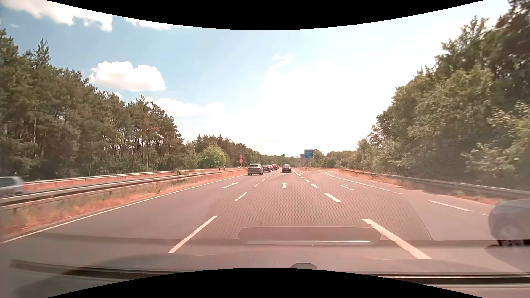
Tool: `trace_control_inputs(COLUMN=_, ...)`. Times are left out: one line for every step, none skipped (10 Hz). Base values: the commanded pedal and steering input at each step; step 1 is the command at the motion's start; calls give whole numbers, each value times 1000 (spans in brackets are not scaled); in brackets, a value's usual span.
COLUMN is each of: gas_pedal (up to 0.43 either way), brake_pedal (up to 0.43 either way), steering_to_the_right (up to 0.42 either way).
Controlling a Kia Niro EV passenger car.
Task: Follow the waypoints while adhering to traffic rules and regulations
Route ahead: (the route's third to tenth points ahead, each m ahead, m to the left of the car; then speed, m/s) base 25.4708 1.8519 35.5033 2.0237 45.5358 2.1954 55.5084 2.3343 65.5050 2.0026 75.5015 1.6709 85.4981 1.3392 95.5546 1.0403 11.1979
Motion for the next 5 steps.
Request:
trace_control_inputs(gas_pedal=0, brake_pedal=128, steering_to_the_right=0)
trace_control_inputs(gas_pedal=0, brake_pedal=134, steering_to_the_right=0)
trace_control_inputs(gas_pedal=0, brake_pedal=140, steering_to_the_right=-1)
trace_control_inputs(gas_pedal=0, brake_pedal=140, steering_to_the_right=-1)
trace_control_inputs(gas_pedal=0, brake_pedal=146, steering_to_the_right=-1)
